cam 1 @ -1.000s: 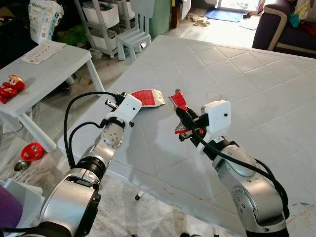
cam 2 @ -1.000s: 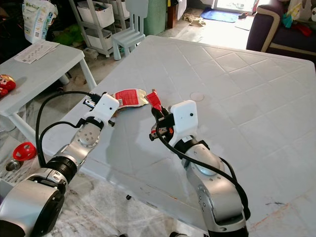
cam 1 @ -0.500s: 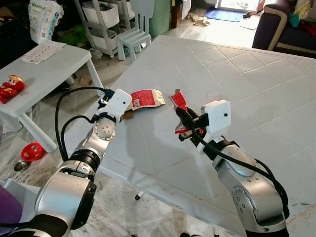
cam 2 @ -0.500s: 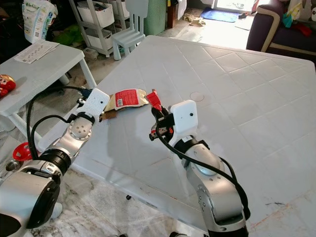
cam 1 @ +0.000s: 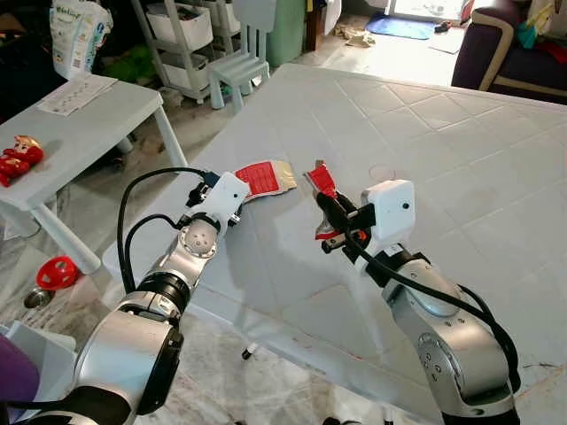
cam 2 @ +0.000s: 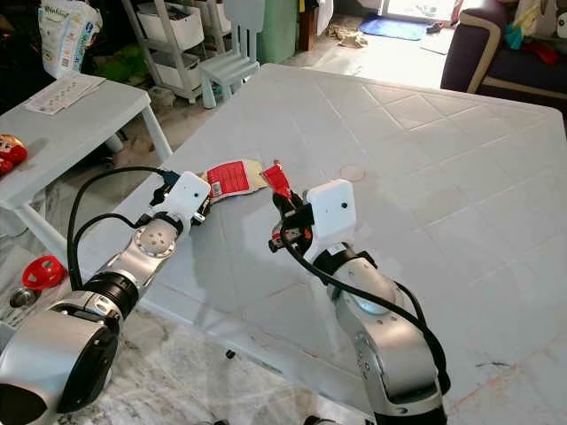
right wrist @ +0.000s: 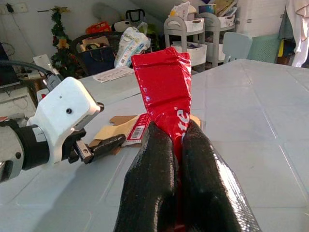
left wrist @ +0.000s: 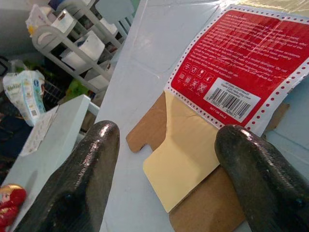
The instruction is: Picking trash to rubbish bin
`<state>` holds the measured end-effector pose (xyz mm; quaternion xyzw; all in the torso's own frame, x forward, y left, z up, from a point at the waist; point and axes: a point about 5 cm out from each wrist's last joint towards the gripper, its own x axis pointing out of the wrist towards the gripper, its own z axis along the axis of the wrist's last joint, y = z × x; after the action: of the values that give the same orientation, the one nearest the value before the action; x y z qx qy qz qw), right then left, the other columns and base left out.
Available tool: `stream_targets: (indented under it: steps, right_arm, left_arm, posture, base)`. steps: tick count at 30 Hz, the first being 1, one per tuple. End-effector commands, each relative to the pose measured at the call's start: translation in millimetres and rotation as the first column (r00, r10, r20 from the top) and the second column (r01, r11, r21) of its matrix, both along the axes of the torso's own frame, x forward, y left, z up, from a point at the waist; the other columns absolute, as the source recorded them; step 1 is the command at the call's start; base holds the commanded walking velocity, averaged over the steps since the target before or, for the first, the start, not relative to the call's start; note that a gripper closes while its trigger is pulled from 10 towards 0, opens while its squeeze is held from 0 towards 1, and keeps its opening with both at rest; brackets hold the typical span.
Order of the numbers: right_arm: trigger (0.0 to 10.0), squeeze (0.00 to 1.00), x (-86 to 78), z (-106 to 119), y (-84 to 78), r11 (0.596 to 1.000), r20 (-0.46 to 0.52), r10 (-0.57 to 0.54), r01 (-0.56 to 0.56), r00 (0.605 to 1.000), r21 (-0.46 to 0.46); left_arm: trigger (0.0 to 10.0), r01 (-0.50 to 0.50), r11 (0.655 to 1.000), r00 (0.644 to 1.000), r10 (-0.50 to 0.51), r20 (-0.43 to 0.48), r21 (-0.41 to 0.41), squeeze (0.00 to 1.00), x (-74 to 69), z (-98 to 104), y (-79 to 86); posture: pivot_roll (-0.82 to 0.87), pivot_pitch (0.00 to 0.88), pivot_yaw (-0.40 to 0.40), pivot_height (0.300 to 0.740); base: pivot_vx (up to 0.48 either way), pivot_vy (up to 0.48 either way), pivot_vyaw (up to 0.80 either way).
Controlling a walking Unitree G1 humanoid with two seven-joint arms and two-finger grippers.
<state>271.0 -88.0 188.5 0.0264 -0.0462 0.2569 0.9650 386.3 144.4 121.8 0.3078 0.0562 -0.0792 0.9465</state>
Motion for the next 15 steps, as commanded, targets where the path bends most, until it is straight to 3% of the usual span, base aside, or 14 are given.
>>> stream_targets:
  steps: [1,9,15]
  right_arm:
    - [0.0,0.0,-0.9,2,0.0,1.0,0.007,-0.001,0.001,1.0,0.003]
    - [0.0,0.0,0.5,2,3.1,1.0,0.006,0.012,-0.012,1.0,0.008]
    - [0.0,0.0,1.6,1,3.6,1.0,0.005,0.016,-0.016,1.0,0.01]
  left_arm:
    - [10.0,0.005,1.0,0.996,-0.005,-0.087,0.004,1.0,-9.5,-21,0.3]
    - [10.0,0.038,0.998,0.993,-0.043,-0.112,-0.046,1.0,-21.4,-39,-8.9]
    - [10.0,0.075,0.993,0.994,-0.082,-0.072,-0.094,1.0,-30.3,-45,-12.8]
  posture:
    - [-0.19,0.11,0.039,0.74]
    - [-0.16,0.109,0.034,0.74]
    - [-0.15,0.106,0.036,0.74]
  base:
    - [0.0,0.0,0.0]
    - [0.0,0.0,0.0]
    - [0.0,0.0,0.0]
